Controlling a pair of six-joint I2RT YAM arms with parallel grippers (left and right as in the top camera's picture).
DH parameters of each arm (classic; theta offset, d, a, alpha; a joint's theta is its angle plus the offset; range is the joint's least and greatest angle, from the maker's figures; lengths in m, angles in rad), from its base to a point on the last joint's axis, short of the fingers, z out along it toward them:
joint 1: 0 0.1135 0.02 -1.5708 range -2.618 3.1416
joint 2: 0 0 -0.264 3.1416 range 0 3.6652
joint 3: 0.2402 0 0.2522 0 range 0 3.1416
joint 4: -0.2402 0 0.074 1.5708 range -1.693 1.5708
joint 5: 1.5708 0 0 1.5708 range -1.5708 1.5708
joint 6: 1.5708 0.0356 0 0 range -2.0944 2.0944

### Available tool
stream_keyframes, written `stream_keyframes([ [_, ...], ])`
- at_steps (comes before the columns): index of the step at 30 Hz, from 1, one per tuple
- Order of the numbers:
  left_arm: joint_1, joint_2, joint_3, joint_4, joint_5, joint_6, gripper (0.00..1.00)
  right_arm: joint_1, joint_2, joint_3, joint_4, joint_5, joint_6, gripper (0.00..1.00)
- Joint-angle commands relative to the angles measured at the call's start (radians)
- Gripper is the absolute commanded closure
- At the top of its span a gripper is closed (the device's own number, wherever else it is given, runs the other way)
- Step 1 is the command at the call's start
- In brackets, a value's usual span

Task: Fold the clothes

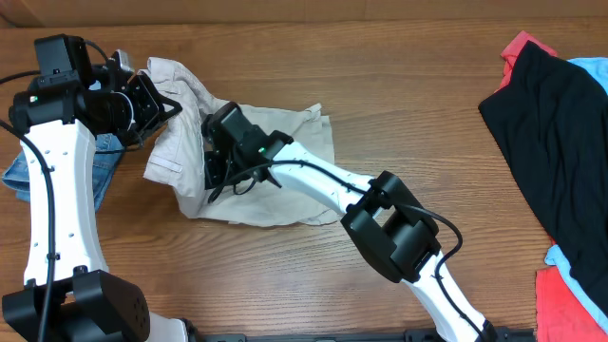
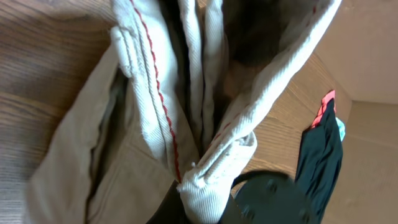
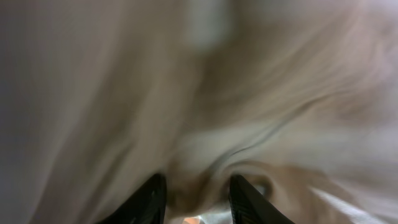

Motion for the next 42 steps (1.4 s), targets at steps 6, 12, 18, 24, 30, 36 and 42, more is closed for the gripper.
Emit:
stream_keyframes([
  [6, -0.035, -0.034, 0.04, 0.005, 0.025, -0.028, 0.96, 0.026, 0.014, 0.005, -0.049, 0.042, 0.009, 0.62],
  [12, -0.065, -0.034, 0.04, -0.023, -0.08, -0.023, 0.96, -0.055, -0.005, 0.01, -0.174, 0.081, -0.013, 0.6],
  [18, -0.099, -0.034, 0.04, -0.023, -0.152, -0.009, 0.96, -0.168, -0.087, 0.01, -0.287, 0.082, -0.095, 0.59],
  [24, -0.108, -0.033, 0.04, -0.034, -0.16, -0.009, 0.95, -0.275, -0.143, 0.01, -0.502, 0.145, -0.135, 0.59],
  [30, -0.151, -0.027, 0.039, -0.034, -0.194, -0.01, 0.95, -0.314, -0.14, -0.028, -0.7, 0.257, -0.135, 0.59],
  [36, -0.183, -0.027, 0.039, -0.025, -0.223, -0.01, 0.95, -0.31, -0.139, -0.127, -0.692, 0.275, -0.134, 0.58],
  [42, -0.227, -0.025, 0.039, -0.016, -0.23, -0.014, 0.95, -0.311, -0.139, -0.208, -0.642, 0.273, -0.131, 0.58],
])
